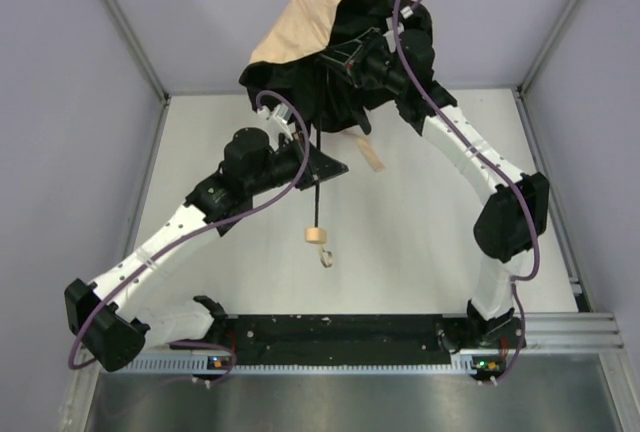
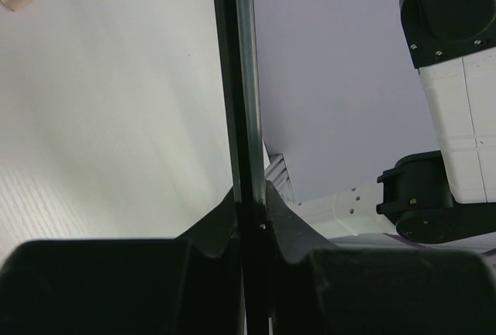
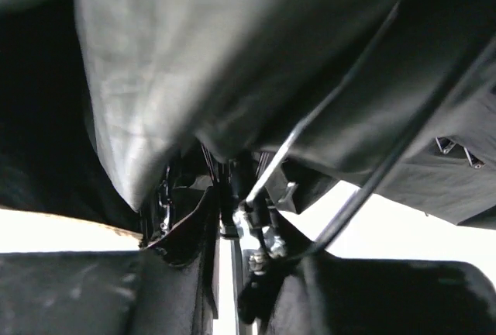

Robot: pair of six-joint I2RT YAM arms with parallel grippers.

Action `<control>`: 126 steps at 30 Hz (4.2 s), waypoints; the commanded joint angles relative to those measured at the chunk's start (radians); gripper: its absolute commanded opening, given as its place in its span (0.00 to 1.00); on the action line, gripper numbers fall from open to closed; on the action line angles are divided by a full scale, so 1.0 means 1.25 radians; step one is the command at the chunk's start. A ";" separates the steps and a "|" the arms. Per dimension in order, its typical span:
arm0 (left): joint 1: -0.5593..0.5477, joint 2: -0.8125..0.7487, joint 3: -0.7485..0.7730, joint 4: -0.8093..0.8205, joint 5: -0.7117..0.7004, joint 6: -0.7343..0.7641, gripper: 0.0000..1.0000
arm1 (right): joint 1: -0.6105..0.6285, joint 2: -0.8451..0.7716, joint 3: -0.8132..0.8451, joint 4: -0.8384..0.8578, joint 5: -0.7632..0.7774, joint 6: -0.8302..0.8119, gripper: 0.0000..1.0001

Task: Put away the umbrella

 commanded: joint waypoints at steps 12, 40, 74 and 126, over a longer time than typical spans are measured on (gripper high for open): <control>-0.016 -0.004 0.099 -0.007 0.085 0.123 0.00 | 0.012 -0.006 0.047 -0.022 -0.024 -0.059 0.31; 0.112 0.267 0.379 -0.110 0.010 0.161 0.00 | 0.155 -0.276 -0.387 0.150 -0.058 -0.084 0.00; -0.129 -0.060 -0.077 -0.039 -0.062 0.106 0.39 | 0.053 -0.284 -0.146 0.078 0.125 -0.367 0.00; 0.037 -0.447 -0.277 -0.292 -0.276 0.199 0.45 | 0.219 -0.325 -0.597 1.031 0.337 -1.257 0.00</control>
